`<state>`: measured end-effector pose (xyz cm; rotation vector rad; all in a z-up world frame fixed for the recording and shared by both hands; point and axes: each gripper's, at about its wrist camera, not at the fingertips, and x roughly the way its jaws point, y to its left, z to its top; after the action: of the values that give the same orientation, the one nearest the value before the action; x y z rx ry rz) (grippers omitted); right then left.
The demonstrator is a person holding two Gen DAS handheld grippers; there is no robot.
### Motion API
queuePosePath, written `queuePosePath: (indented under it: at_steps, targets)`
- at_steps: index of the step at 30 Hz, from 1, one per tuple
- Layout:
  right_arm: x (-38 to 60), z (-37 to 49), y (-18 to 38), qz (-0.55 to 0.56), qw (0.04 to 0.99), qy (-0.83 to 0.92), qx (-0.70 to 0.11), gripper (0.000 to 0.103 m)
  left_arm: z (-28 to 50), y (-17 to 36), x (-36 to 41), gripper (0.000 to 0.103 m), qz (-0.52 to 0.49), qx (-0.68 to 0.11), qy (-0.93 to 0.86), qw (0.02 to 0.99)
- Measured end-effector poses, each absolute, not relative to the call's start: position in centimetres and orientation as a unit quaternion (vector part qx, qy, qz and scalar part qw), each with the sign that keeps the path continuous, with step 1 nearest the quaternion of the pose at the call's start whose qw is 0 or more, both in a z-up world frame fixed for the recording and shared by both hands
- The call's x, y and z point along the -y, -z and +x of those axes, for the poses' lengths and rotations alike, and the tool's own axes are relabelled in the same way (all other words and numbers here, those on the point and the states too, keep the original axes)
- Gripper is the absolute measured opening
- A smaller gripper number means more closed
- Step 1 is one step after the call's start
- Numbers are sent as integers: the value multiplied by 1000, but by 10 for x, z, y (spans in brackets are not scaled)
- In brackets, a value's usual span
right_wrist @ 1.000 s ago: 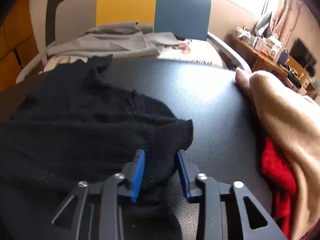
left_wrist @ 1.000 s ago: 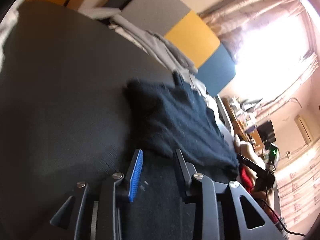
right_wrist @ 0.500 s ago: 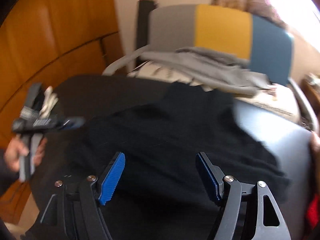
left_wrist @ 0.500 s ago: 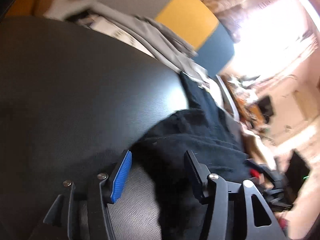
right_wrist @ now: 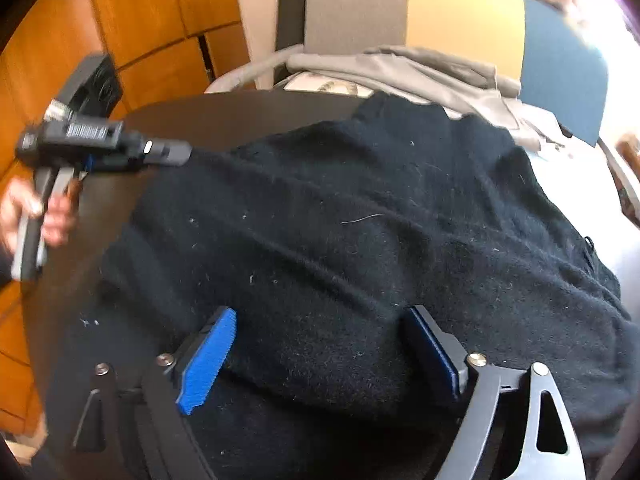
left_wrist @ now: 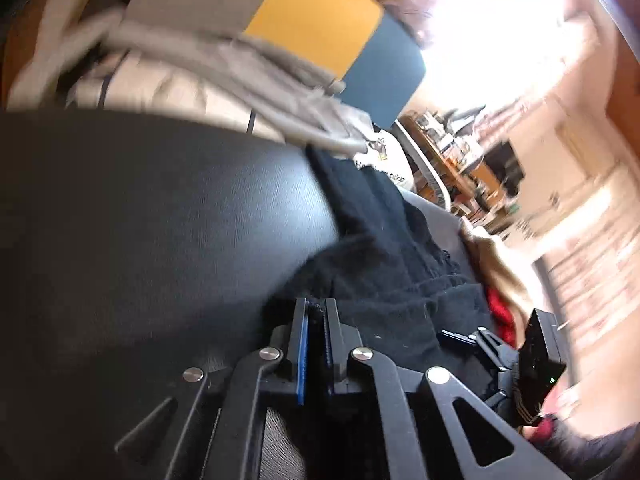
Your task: Fold clothes
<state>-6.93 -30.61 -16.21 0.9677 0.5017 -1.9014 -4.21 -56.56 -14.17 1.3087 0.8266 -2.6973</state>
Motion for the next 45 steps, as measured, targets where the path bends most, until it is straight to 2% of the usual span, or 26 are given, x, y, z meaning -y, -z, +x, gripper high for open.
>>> queuePosePath:
  at_steps: [3, 6, 11, 13, 16, 20, 25, 29, 33, 35, 40, 45]
  targets:
    - [311, -62, 165, 382, 450, 777, -218, 97, -58, 130, 558, 3, 441, -184, 877, 50]
    - [312, -62, 165, 380, 447, 779, -222, 100, -72, 160, 554, 0, 495, -118, 854, 107]
    - [312, -63, 166, 378, 448, 779, -223, 100, -41, 145, 567, 3, 437, -190, 867, 143]
    - [312, -65, 165, 379, 450, 778, -220, 101, -21, 133, 568, 13, 403, -224, 875, 148]
    - [314, -65, 164, 381, 452, 777, -217, 101, 0, 109, 542, 18, 341, -257, 899, 102]
    - [315, -66, 163, 383, 453, 777, -212, 103, -7, 110, 488, 20, 354, -225, 906, 56]
    - [298, -70, 137, 368, 448, 796, -172, 102, -17, 142, 461, 19, 399, -204, 891, 68]
    - [270, -95, 129, 371, 387, 824, -181, 103, -7, 154, 463, 19, 380, -224, 894, 77]
    - [235, -128, 157, 437, 326, 826, -144, 103, -8, 158, 464, 19, 377, -237, 891, 90]
    - [229, -128, 159, 431, 338, 826, -132, 103, -14, 152, 463, 20, 387, -225, 889, 95]
    - [231, -124, 158, 427, 365, 815, -146, 103, -23, 127, 468, 28, 378, -221, 896, 78]
    - [216, -135, 124, 410, 407, 812, -81, 103, -58, 109, 488, 31, 378, -237, 894, 47]
